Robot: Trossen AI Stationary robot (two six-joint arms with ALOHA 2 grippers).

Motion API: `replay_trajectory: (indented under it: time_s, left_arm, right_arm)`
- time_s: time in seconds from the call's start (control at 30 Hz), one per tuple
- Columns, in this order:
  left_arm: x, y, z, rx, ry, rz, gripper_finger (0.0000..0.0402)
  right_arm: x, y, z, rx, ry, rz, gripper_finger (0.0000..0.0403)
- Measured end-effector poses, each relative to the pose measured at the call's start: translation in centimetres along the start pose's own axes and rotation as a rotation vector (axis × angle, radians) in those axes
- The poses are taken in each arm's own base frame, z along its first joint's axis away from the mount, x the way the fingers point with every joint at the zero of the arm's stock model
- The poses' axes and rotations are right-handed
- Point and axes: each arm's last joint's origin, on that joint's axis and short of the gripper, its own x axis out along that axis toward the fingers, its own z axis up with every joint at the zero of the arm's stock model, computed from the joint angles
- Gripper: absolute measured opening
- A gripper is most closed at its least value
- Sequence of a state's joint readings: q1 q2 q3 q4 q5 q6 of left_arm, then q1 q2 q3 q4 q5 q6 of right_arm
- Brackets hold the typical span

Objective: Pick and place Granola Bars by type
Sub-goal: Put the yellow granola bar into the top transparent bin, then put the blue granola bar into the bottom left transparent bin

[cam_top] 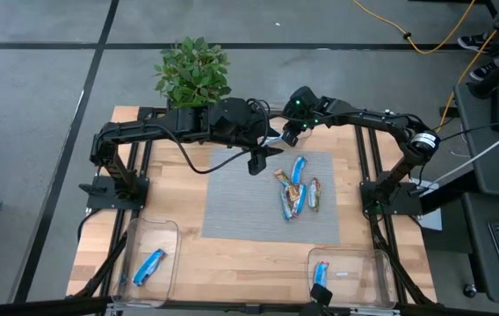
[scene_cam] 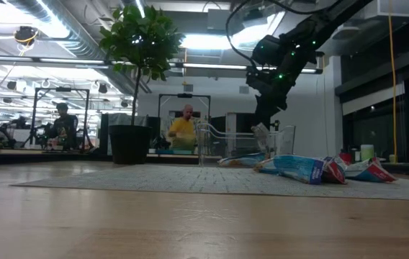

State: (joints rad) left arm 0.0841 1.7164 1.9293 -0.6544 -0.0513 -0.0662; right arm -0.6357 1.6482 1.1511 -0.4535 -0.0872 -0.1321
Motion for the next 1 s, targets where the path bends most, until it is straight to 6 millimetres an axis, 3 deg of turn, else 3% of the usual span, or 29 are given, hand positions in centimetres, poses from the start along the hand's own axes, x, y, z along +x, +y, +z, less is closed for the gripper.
replay_trajectory:
  time_s: [0.53, 0.7, 1.0]
  left_arm:
    - [0.0, 0.0, 0.0, 0.0, 0.001, 0.0, 0.0217]
    - [0.0, 0.0, 0.0, 0.0, 0.001, 0.0, 0.0217]
    - [0.0, -0.1, -0.2, 0.001, 0.024, -0.044, 0.0218]
  right_arm:
    - [-0.5, 0.0, 0.1, -0.007, -0.017, -0.001, 0.0119]
    - [-2.5, 0.1, 0.7, -0.015, -0.087, -0.01, 0.0126]
    - [-9.0, 1.8, 1.3, -0.056, -0.261, -0.004, 0.0126]
